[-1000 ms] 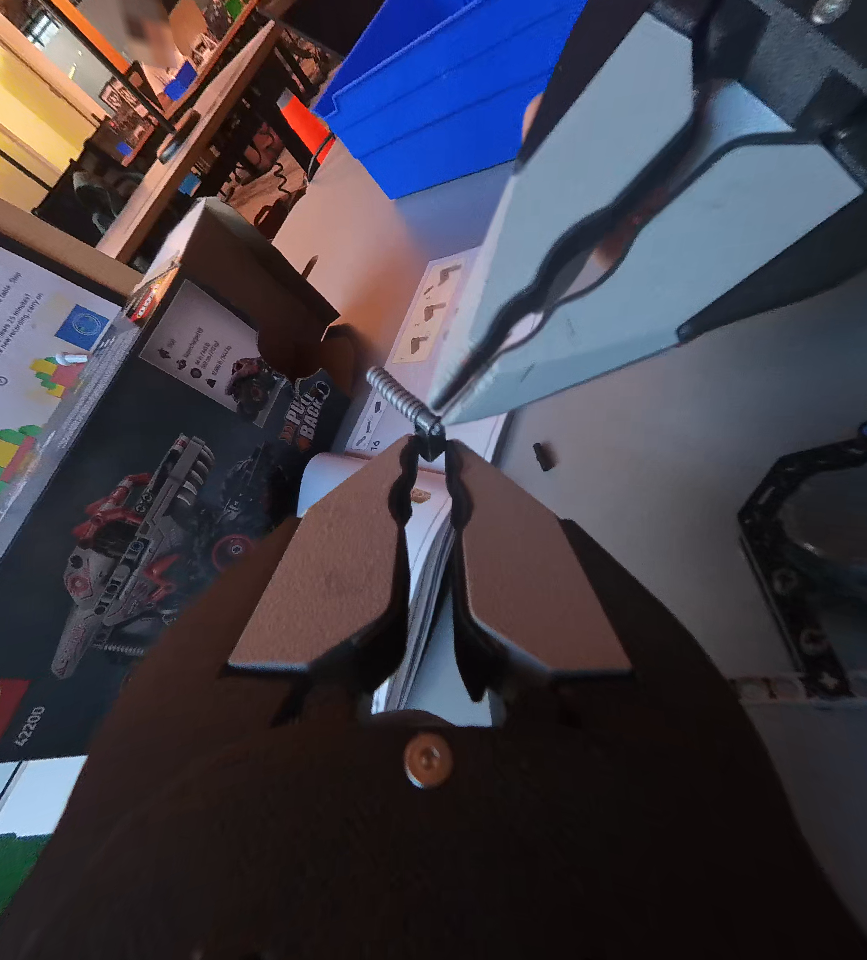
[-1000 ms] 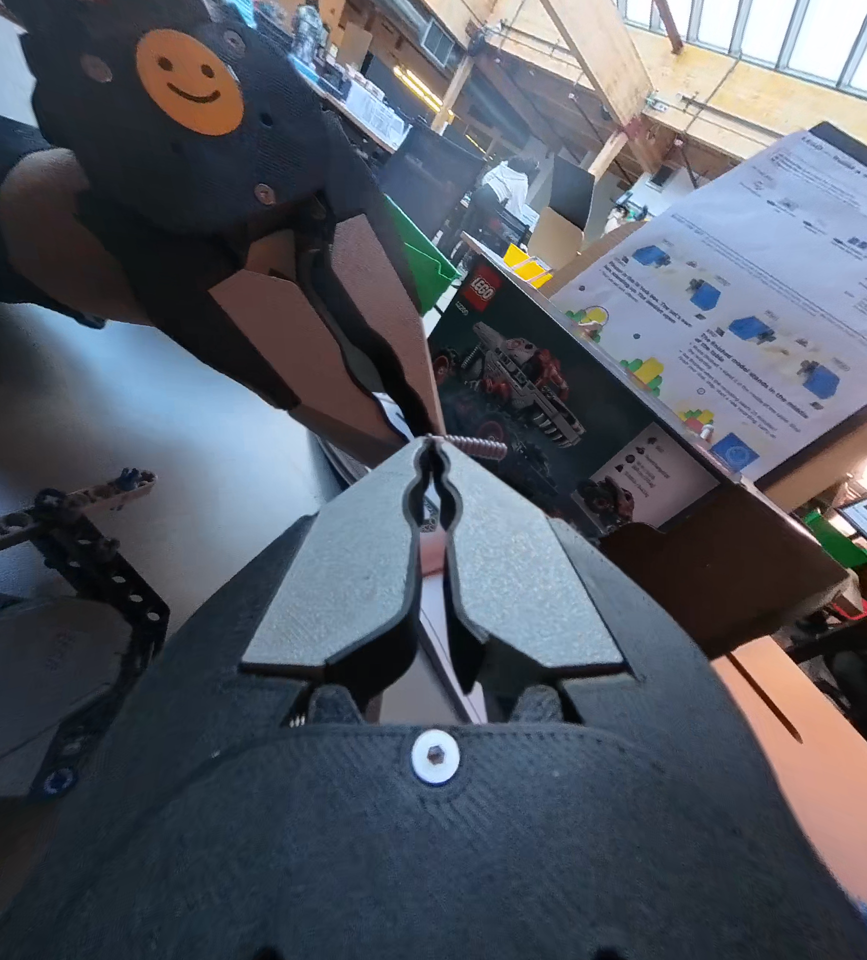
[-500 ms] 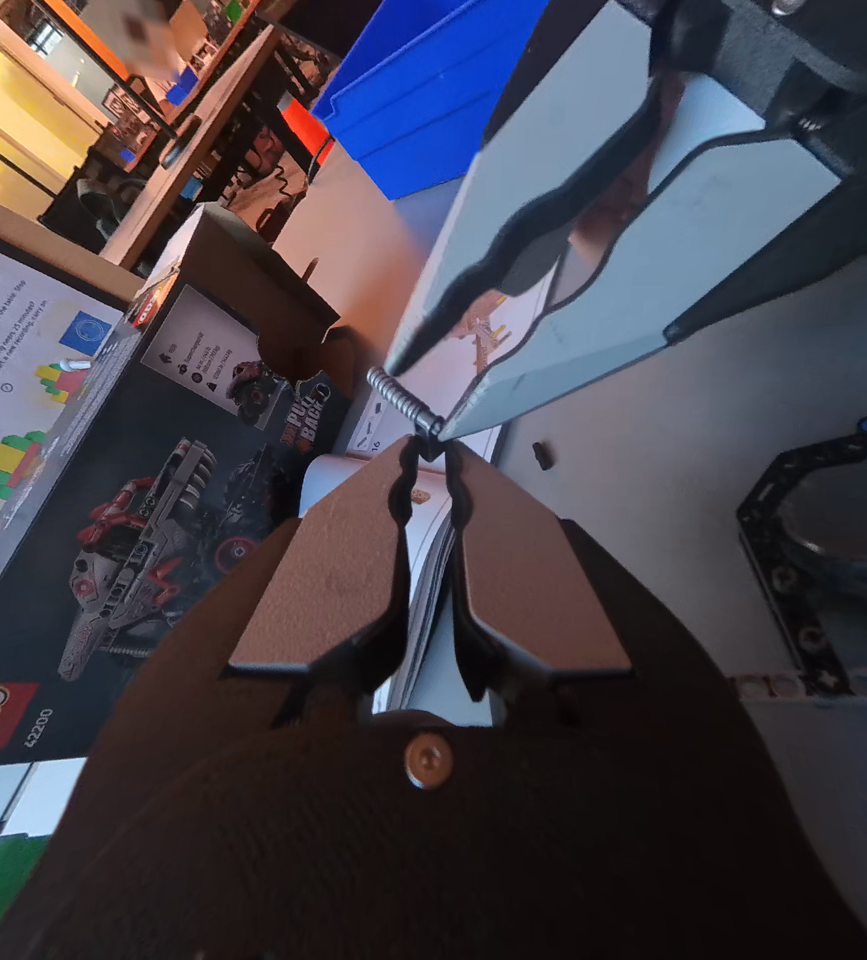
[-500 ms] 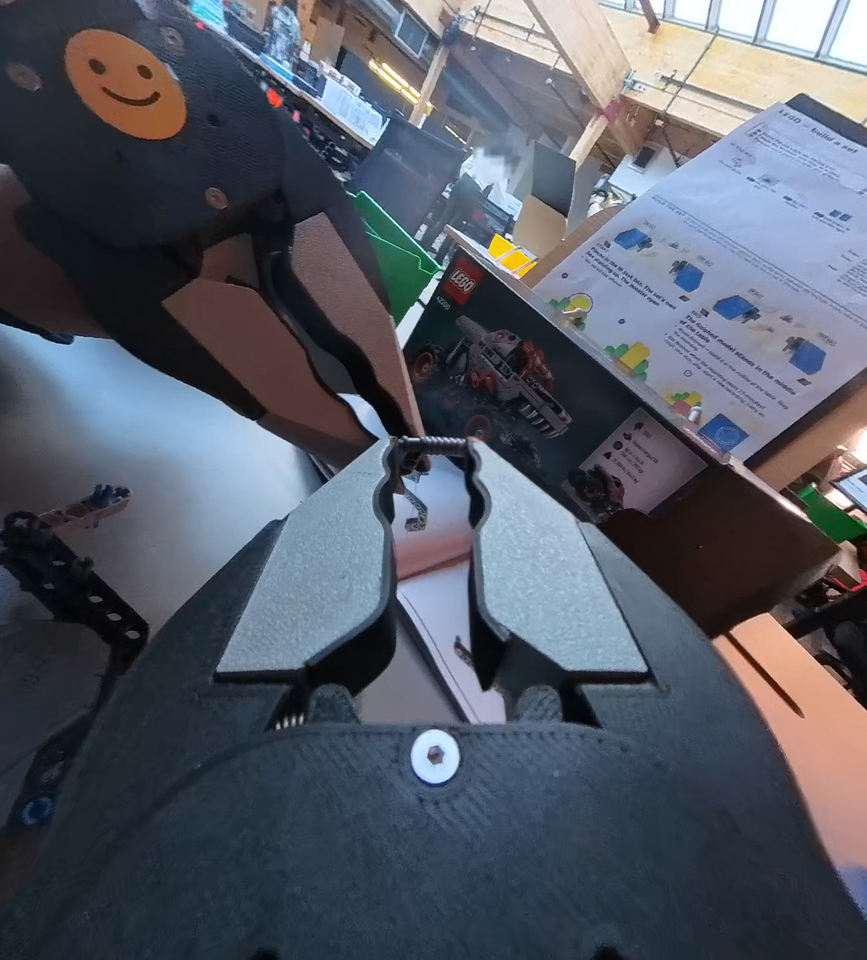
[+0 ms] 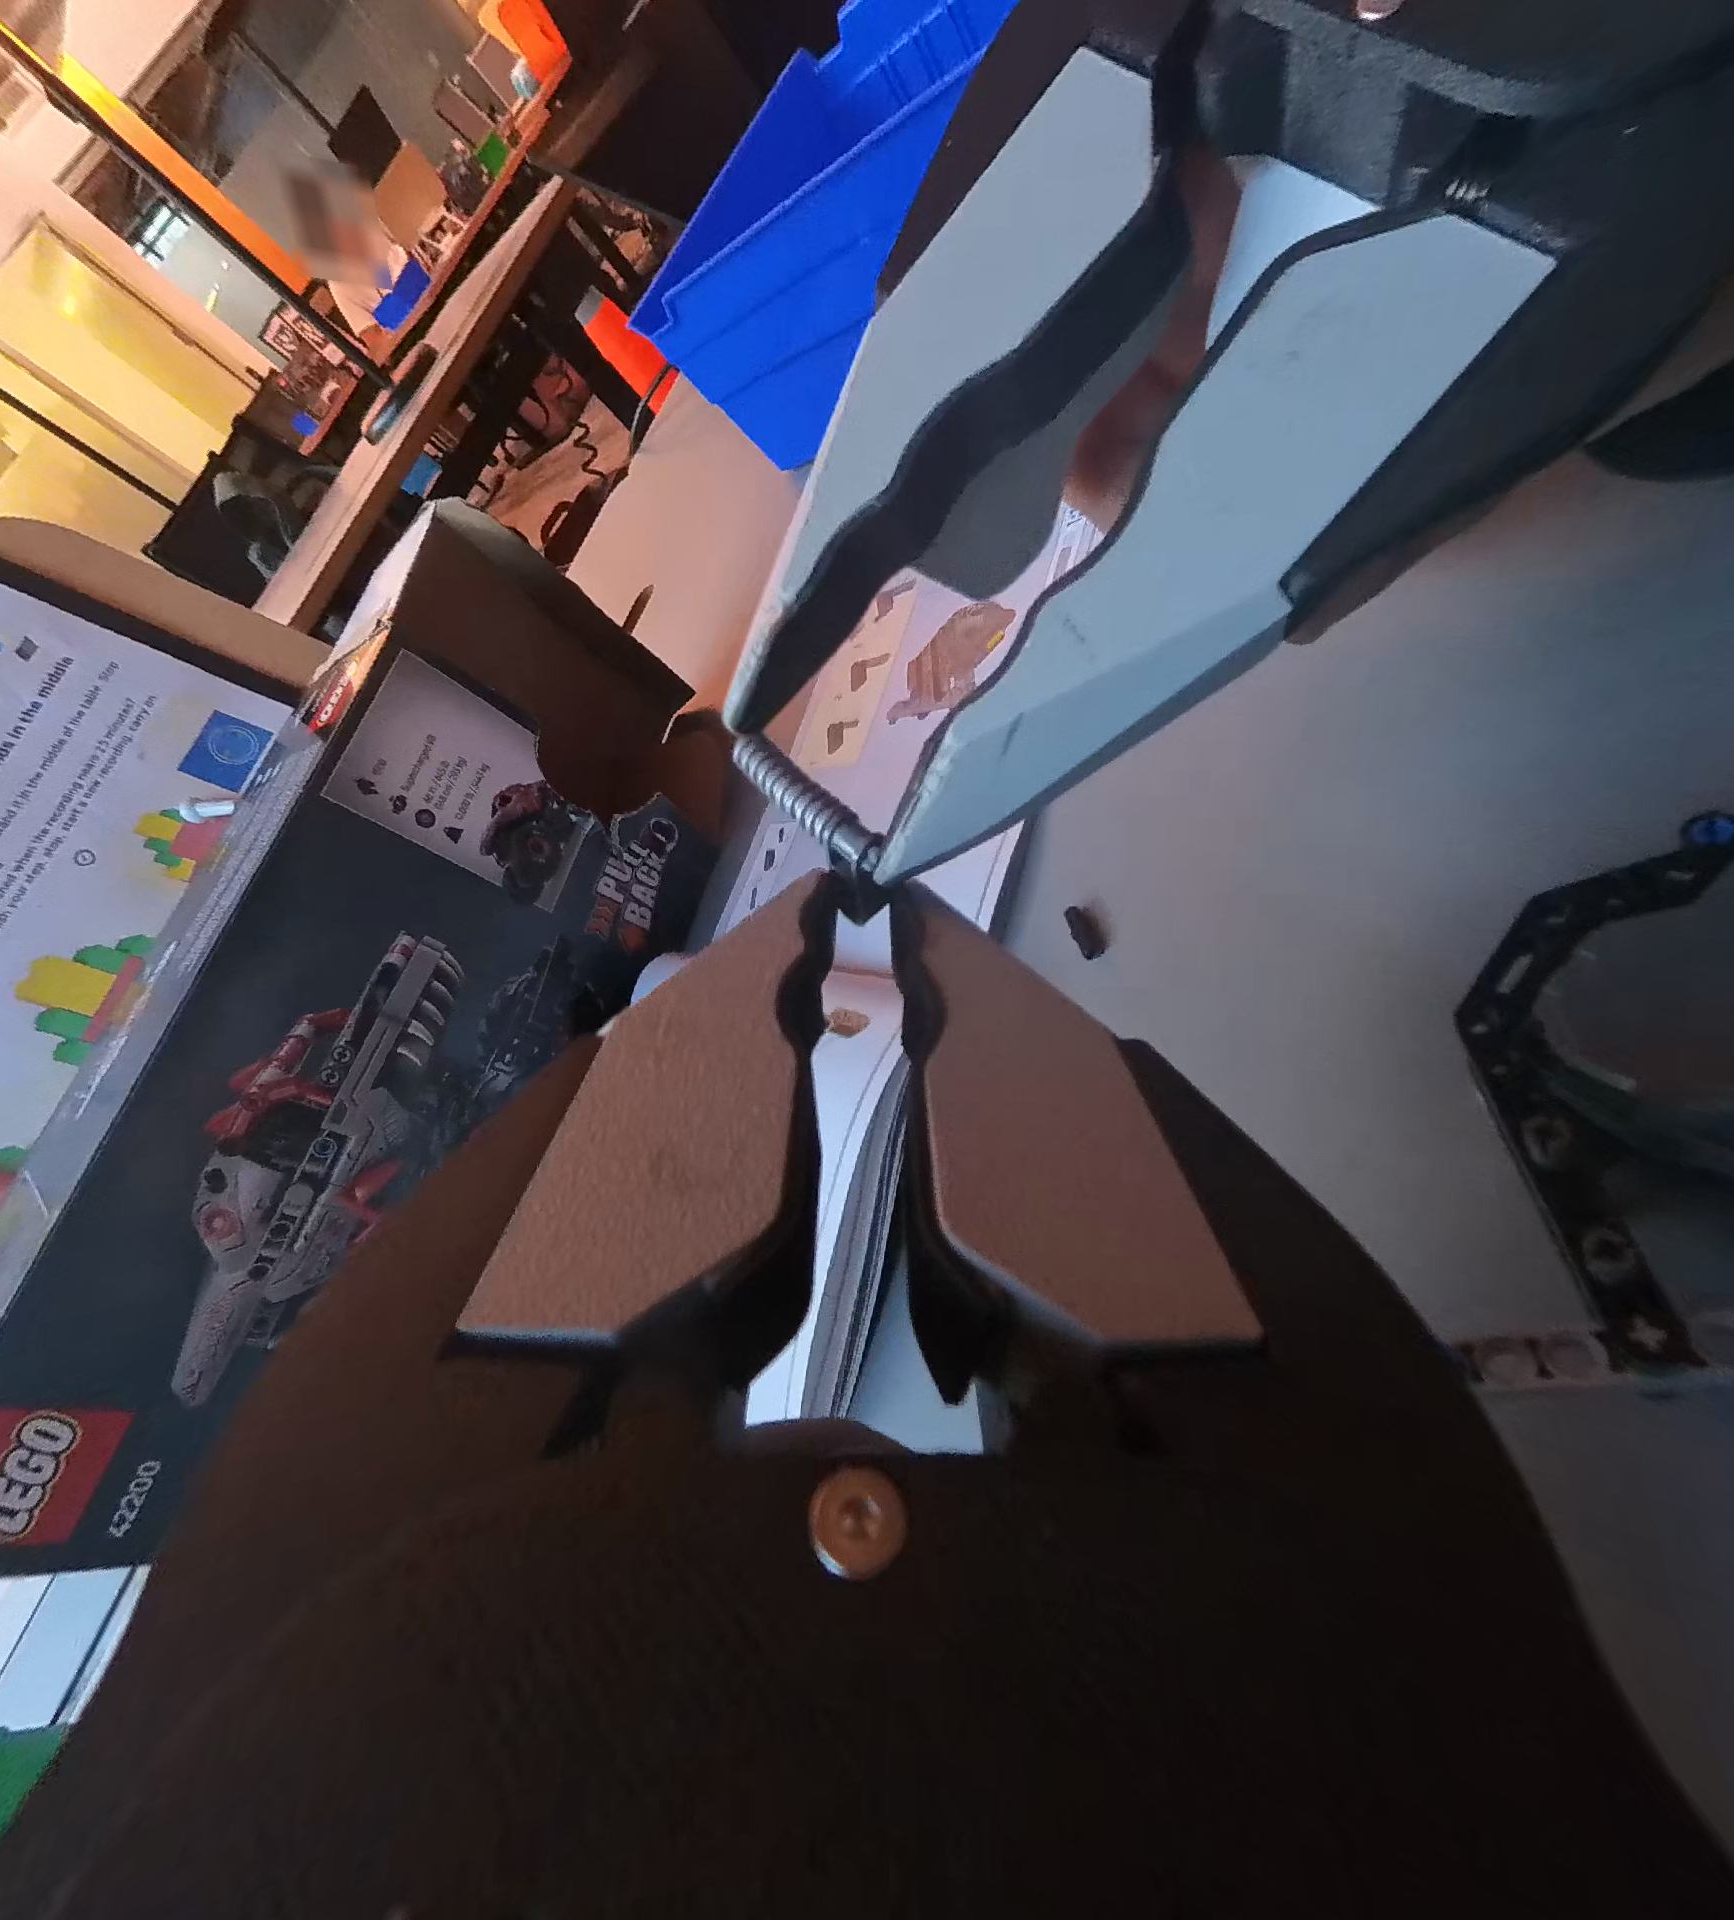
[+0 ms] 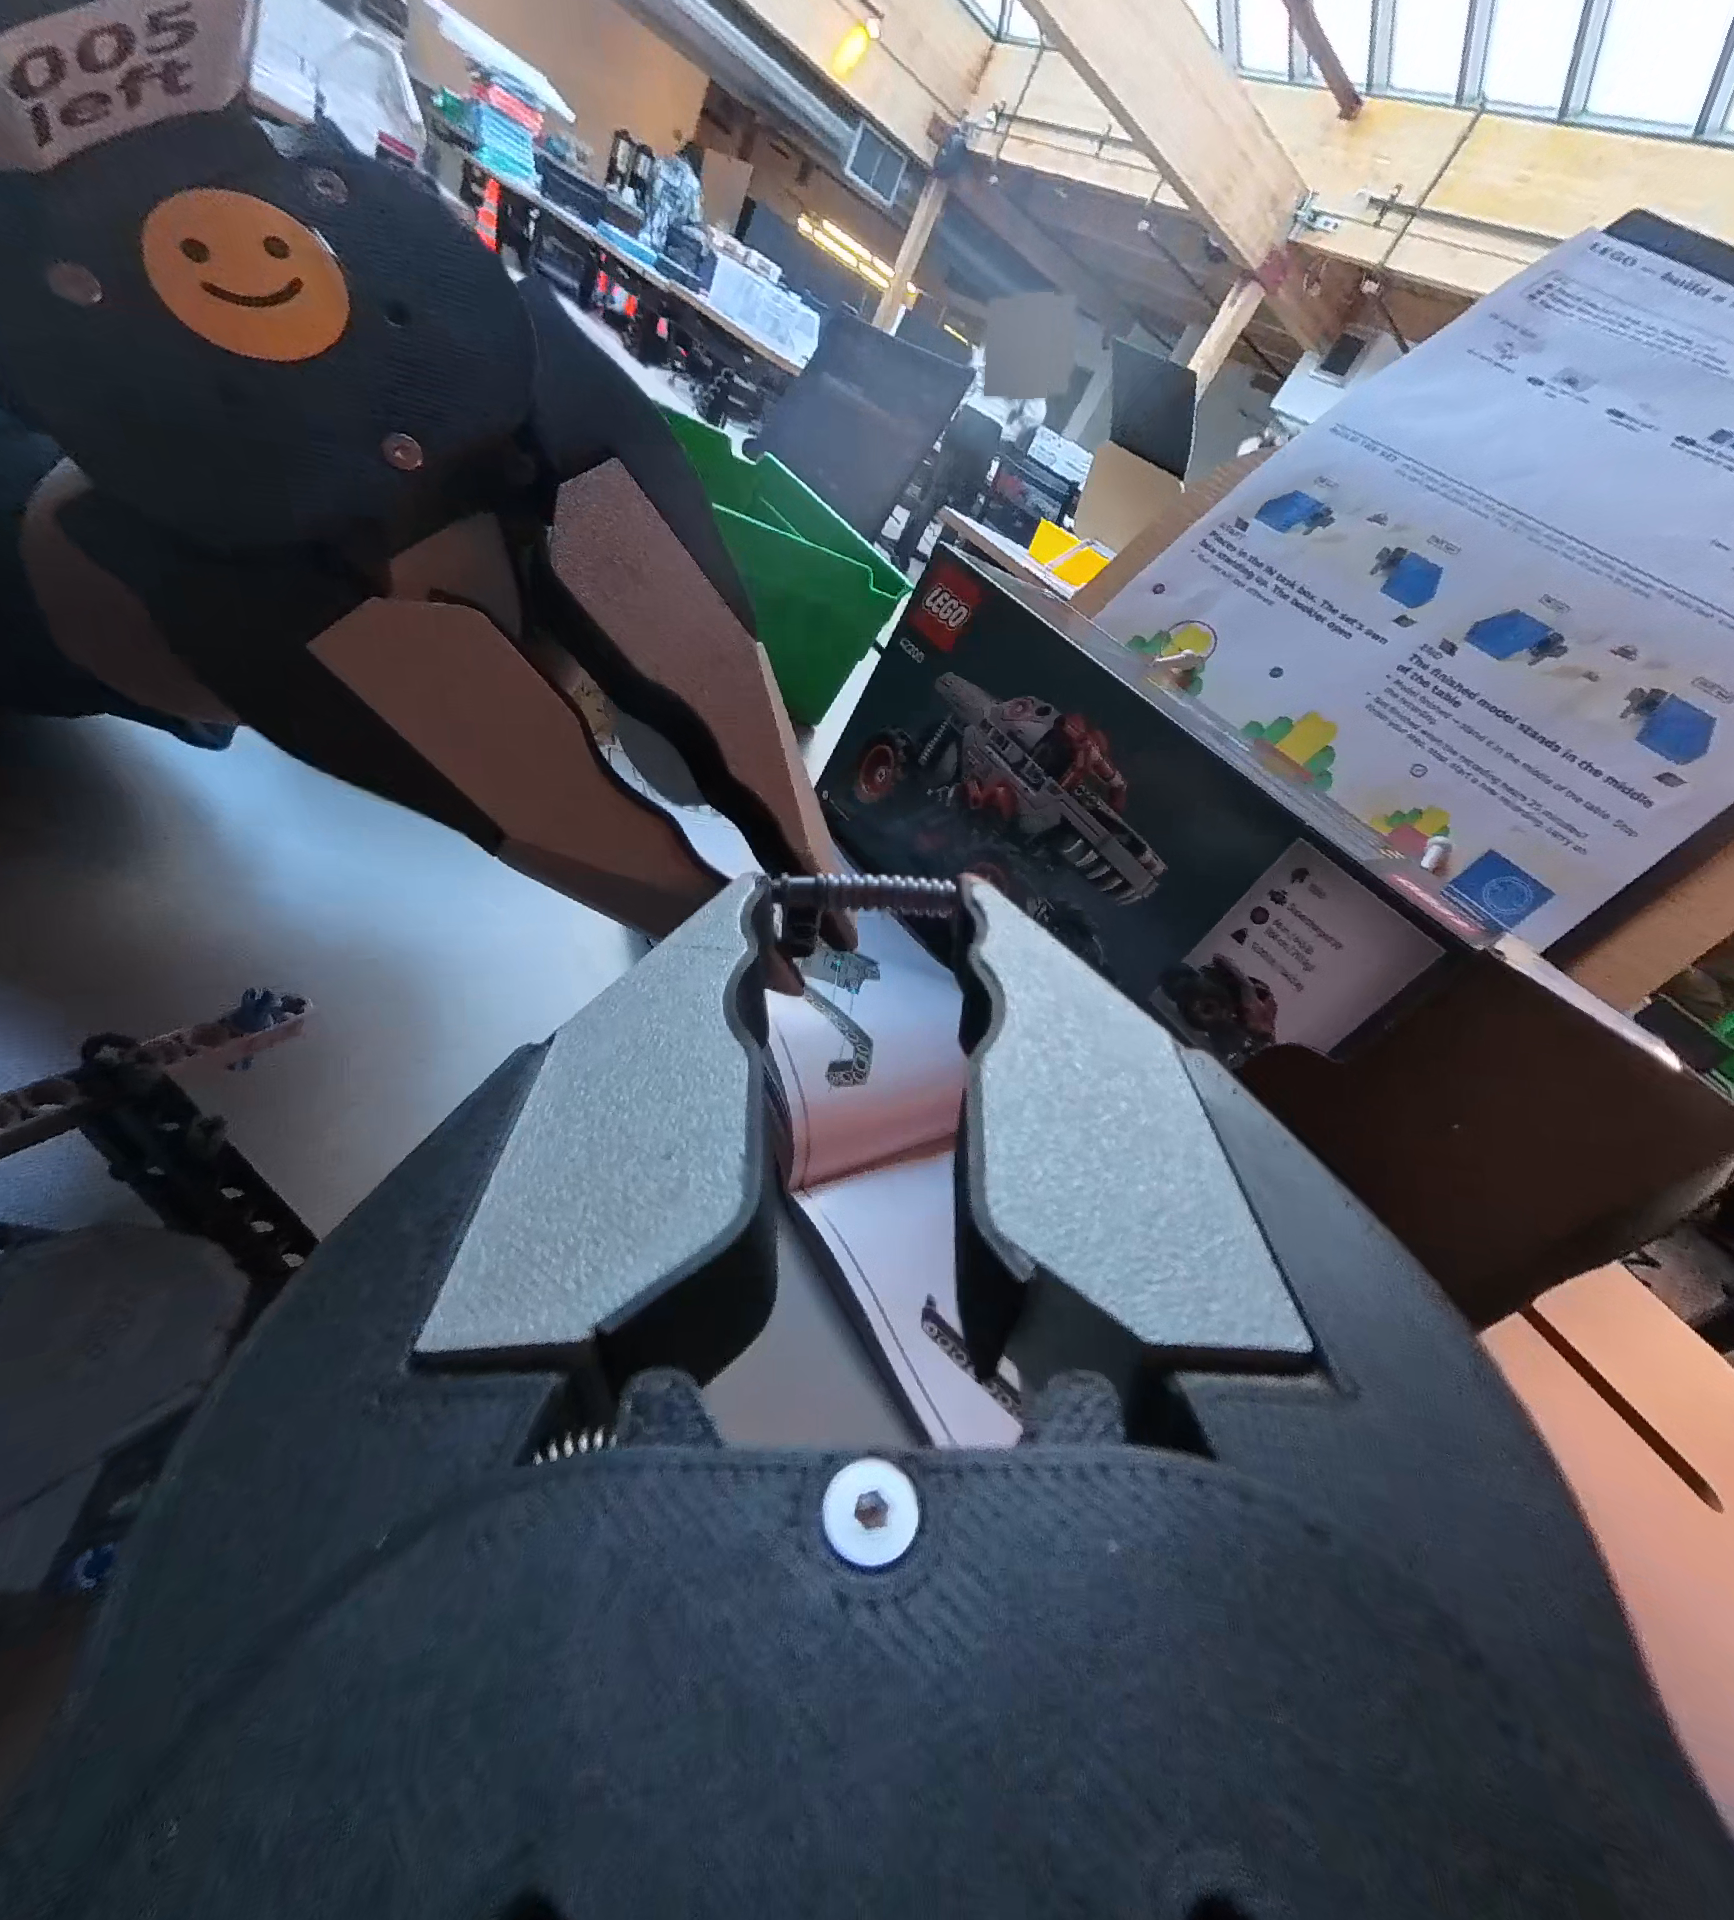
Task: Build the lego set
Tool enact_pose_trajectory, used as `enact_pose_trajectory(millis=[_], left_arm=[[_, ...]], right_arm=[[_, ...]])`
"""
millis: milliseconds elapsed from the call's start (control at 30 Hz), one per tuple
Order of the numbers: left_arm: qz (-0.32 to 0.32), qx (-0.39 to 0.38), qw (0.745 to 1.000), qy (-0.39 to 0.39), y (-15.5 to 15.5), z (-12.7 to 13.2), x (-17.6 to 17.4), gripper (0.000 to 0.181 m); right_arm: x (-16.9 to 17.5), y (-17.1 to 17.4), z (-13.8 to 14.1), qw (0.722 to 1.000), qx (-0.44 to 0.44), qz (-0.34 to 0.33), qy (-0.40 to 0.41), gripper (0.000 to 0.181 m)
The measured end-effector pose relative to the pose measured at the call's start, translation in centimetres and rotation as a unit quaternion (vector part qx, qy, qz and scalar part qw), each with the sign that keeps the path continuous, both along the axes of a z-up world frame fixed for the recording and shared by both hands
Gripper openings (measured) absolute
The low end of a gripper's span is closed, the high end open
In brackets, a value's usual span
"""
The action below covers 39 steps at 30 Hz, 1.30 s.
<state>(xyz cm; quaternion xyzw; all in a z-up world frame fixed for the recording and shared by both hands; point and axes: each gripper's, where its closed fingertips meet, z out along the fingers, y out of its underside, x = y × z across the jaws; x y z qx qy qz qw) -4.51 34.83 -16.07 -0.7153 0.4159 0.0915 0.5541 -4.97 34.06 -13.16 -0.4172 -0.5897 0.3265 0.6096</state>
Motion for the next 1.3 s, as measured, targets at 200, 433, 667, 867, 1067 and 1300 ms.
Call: enact_pose_trajectory(millis=[200, 433, 667, 867, 1067, 1300], left_arm=[[-0.008, -0.001, 1.0, -0.001, -0.1, 0.0, 0.3, 0.009], [-0.021, 0.011, 1.0, -0.007, -0.5, 0.5, 0.8, 0.009], [-0.037, 0.058, 0.998, 0.012, -1.2, 1.7, 1.3, 0.008], [-0.033, 0.102, 0.994, 0.035, -1.7, 2.7, 1.5, 0.008], [-0.03, 0.11, 0.993, 0.024, -1.8, 2.9, 1.6, 0.007], [-0.041, 0.094, 0.995, 0.021, -1.4, 2.3, 1.6, 0.006]], right_arm=[[0.0, -0.2, 0.1, 1.0, -0.007, 0.013, 0.001, 0.032], [0.2, -0.6, 0.7, 0.999, -0.003, 0.035, 0.019, 0.033], [0.7, -1.5, 1.7, 0.997, -0.01, 0.063, 0.039, 0.033], [1.1, -2.3, 2.4, 0.997, 0.05, 0.048, 0.046, 0.031], [1.3, -3.0, 2.3, 0.994, 0.097, 0.038, 0.034, 0.018], [1.8, -2.8, 3.6, 0.993, 0.068, 0.054, 0.085, 0.002]])
